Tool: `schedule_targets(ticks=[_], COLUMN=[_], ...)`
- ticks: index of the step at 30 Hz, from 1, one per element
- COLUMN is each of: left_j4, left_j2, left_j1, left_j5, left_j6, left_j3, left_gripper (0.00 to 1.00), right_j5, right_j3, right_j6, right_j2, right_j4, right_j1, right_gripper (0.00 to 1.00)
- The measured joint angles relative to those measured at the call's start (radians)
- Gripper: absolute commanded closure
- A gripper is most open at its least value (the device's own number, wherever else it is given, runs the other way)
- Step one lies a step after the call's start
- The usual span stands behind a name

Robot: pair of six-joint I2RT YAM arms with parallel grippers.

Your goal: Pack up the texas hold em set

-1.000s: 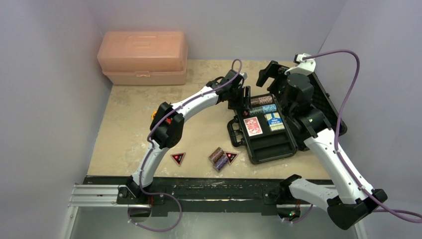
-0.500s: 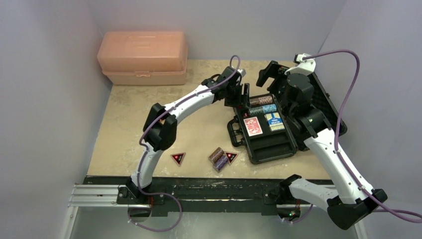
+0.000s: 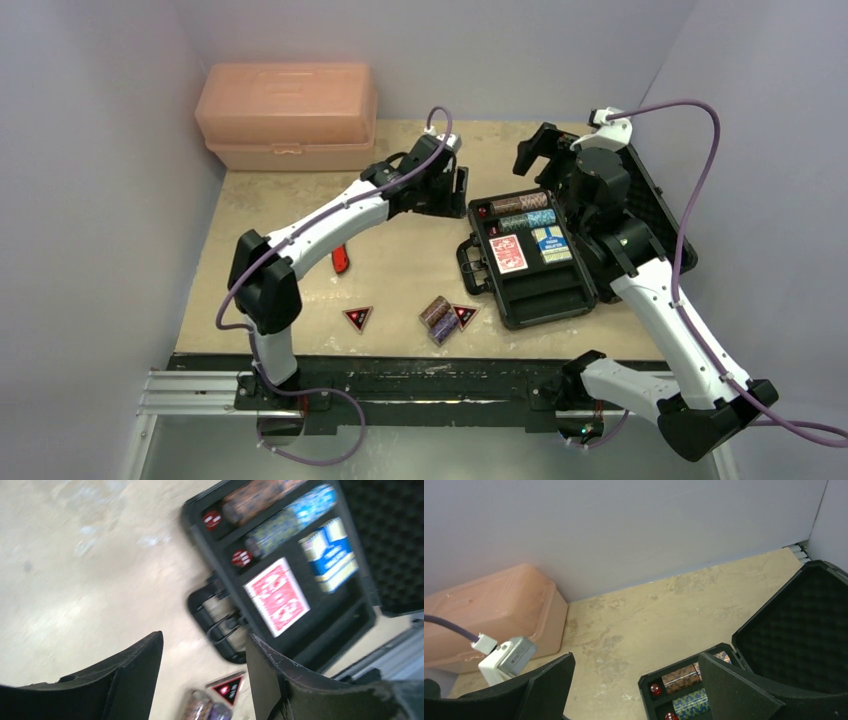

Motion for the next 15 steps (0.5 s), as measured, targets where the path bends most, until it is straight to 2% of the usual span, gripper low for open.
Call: schedule_targets(ticks=[8, 12, 15], left_j4=[-0.144, -0.194, -0.232], left_j2=[-0.137, -0.186, -0.224], left_j1=[0.0, 0.0, -0.001], left_j5=[-0.197, -0.279, -0.341], left_j6=[-0.08, -0.154, -0.209], left_j3=[-0.23, -0.307, -0.346], left_gripper=[0.38, 0.3, 0.15], right_j5=[-0.021, -0.031, -0.038], right_j3=[-0.008, -0.009, -0.009], right_j6=[0.007, 0.014, 0.02], right_j2=[0.0, 0.0, 0.0], right_j4=[0.006, 0.007, 0.008], right_j1=[0.0, 0.0, 0.0], right_gripper=[0.01, 0.01, 0.01])
